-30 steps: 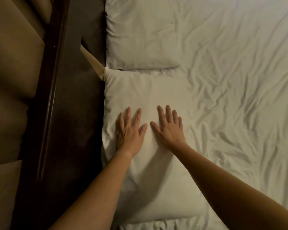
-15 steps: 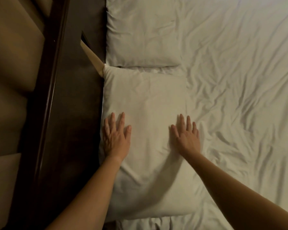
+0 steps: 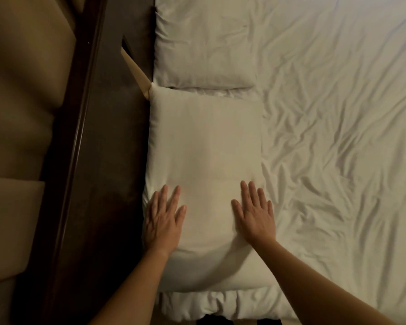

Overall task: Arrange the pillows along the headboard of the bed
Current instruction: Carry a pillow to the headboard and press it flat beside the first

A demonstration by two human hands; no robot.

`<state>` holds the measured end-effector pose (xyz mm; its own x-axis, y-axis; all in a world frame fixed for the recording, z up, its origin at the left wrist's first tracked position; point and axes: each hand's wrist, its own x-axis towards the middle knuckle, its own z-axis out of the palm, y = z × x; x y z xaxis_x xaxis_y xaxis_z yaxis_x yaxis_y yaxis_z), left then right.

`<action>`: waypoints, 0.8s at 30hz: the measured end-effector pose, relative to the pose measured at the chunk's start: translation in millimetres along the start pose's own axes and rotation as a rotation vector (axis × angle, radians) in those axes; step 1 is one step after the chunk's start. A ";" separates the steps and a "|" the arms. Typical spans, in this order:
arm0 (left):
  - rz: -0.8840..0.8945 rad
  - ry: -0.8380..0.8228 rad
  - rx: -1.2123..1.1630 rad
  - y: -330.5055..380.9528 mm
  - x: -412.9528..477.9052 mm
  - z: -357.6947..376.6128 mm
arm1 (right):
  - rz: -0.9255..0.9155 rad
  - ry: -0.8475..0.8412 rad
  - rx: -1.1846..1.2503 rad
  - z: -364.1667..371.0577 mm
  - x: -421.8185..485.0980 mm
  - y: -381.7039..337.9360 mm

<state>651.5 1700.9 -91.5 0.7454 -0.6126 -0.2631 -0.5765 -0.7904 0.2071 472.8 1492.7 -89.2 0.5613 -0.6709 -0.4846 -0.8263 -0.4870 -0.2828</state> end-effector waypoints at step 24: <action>0.003 -0.091 -0.084 -6.6 -63.1 -4.2 | -0.154 0.021 -0.034 25.4 -57.6 -4.2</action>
<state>609.7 1744.8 -72.3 0.7080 -0.6156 -0.3460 -0.5460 -0.7879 0.2848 442.8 1547.6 -81.1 0.6826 -0.5982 -0.4198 -0.7284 -0.6034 -0.3245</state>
